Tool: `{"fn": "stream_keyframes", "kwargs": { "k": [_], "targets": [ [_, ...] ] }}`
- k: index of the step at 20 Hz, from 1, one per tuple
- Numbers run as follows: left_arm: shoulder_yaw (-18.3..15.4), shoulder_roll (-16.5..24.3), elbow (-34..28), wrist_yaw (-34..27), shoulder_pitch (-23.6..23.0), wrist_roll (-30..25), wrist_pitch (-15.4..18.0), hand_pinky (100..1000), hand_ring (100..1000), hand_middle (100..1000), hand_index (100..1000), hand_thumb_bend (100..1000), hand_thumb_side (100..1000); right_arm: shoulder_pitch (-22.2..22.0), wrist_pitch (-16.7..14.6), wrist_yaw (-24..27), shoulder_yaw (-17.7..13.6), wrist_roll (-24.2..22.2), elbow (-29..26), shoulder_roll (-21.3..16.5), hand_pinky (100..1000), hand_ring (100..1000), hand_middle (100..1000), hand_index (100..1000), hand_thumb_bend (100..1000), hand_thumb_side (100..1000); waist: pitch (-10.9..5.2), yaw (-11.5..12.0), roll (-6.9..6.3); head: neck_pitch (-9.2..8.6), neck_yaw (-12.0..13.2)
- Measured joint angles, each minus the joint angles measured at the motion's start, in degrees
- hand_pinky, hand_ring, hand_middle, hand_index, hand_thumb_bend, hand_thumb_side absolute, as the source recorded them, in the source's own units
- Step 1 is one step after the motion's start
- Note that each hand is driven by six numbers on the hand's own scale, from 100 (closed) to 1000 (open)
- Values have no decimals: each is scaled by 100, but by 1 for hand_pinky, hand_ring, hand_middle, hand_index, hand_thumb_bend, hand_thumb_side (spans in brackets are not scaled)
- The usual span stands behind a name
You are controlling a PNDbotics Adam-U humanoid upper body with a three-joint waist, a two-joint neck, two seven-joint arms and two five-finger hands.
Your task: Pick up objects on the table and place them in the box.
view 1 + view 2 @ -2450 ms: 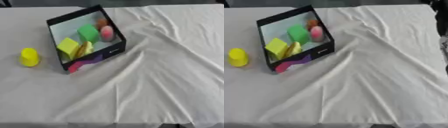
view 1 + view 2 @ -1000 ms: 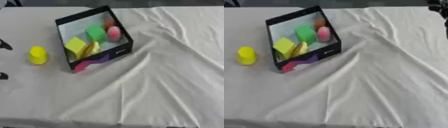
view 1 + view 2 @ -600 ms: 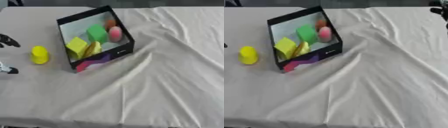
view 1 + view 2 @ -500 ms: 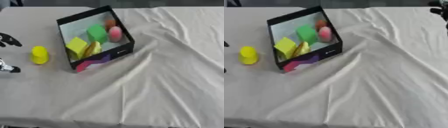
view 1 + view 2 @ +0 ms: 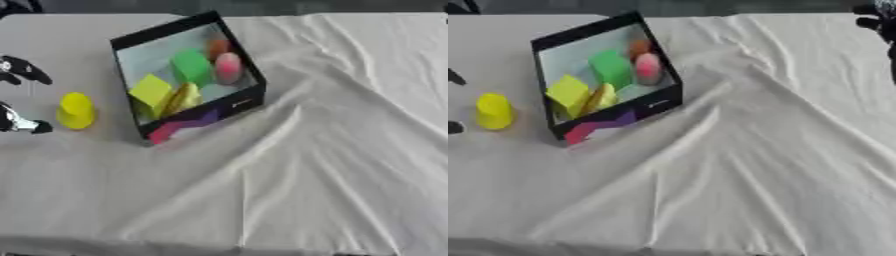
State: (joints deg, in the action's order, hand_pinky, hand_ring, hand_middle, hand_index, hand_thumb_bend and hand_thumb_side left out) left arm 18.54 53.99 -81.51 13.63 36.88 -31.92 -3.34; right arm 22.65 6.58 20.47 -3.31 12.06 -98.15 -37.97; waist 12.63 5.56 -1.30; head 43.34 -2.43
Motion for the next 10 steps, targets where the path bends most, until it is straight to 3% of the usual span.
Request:
{"fn": "stream_keyframes", "kwargs": {
  "k": [10],
  "targets": [
    [140, -344, 408, 105, 705, -565, 178, 907, 922, 810, 839, 639, 393, 1, 50, 1, 2, -40, 38, 37, 819, 766, 754, 873, 100, 603, 0, -28, -15, 45, 38]
  ]
}}
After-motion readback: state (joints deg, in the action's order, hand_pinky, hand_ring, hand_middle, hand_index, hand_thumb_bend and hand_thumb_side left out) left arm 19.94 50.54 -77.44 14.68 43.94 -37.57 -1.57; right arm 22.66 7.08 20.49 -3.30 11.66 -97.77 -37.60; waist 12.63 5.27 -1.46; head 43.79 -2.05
